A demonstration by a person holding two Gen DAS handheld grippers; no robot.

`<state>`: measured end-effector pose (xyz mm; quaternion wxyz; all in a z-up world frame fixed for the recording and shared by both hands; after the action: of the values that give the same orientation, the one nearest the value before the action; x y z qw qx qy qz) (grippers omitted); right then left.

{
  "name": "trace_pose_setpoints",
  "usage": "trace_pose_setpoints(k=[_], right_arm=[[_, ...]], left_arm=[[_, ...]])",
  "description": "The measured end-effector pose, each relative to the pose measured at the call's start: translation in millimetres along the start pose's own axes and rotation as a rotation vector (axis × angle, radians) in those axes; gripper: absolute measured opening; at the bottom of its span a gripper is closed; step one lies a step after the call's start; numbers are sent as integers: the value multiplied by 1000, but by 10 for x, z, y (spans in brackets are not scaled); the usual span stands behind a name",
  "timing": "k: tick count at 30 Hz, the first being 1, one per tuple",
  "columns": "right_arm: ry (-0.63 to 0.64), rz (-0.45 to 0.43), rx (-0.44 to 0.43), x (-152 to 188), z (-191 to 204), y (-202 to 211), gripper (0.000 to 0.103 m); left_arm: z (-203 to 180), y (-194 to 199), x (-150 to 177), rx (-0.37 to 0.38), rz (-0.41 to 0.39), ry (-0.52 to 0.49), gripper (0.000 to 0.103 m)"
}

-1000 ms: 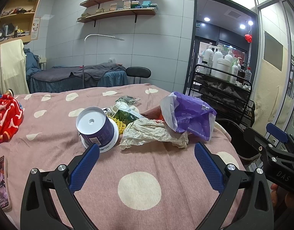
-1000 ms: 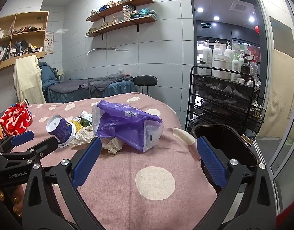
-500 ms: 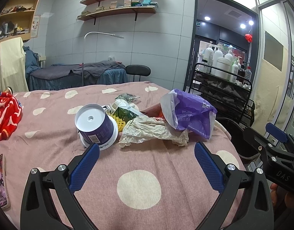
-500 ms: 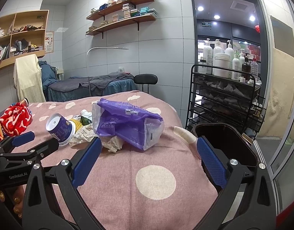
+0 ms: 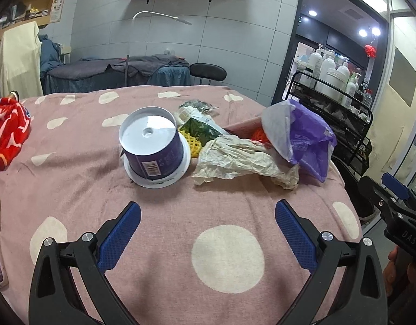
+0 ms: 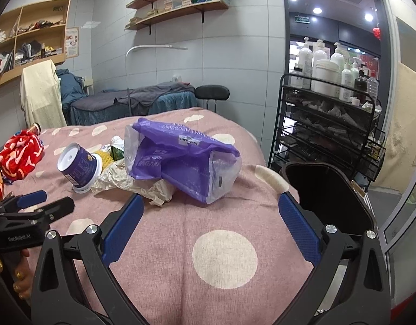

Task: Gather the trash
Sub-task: 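Grasp the blue tub with the left tool while the right tool grasps the purple bag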

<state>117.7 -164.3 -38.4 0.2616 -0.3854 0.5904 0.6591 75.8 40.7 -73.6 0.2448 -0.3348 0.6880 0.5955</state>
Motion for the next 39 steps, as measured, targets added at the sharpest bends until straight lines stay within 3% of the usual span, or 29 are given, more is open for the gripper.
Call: trace_pose_setpoints(k=[17,22,27,28,30,31,32,39], right_arm=[[53,152,-22,-318,-75,-764,99],[152,141,-38,-444,-46,-900,99],[289,112,-64,-571,-39,-989,97],[303,115,-82,-589,-42,-1010,94],[322,131,-101,-601,-44,-1057,69],[325,135,-99,-598,-38,-1073,63],[324,138,-94,-594,-41,-1091,50],[259,125,-114,-545,-77,-1067,30]], left_arm=[[366,-391,-418,-77,10,-22,98],[414,-480,-490,-52,20,1,97],[418,-575,-538,-53,36,-15,87],[433,-585,-545,-52,39,-8,83],[461,-599,-562,-44,40,14,79],[478,-600,-565,-41,39,26,76],[498,-598,-566,-38,39,38,73],[540,-575,-582,-14,23,83,70]])
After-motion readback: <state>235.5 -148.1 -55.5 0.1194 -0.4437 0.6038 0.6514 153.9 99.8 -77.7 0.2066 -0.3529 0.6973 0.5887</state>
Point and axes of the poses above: each gripper's, at about its wrist camera, not at the fingertips, and y roughly against the way its jaws point, z to its left, x to its underside, the point moved 6 cm from there along -y, roughly the way its jaws point, and after that the axes turned 6 degrees about z, right-handed, at the moved point
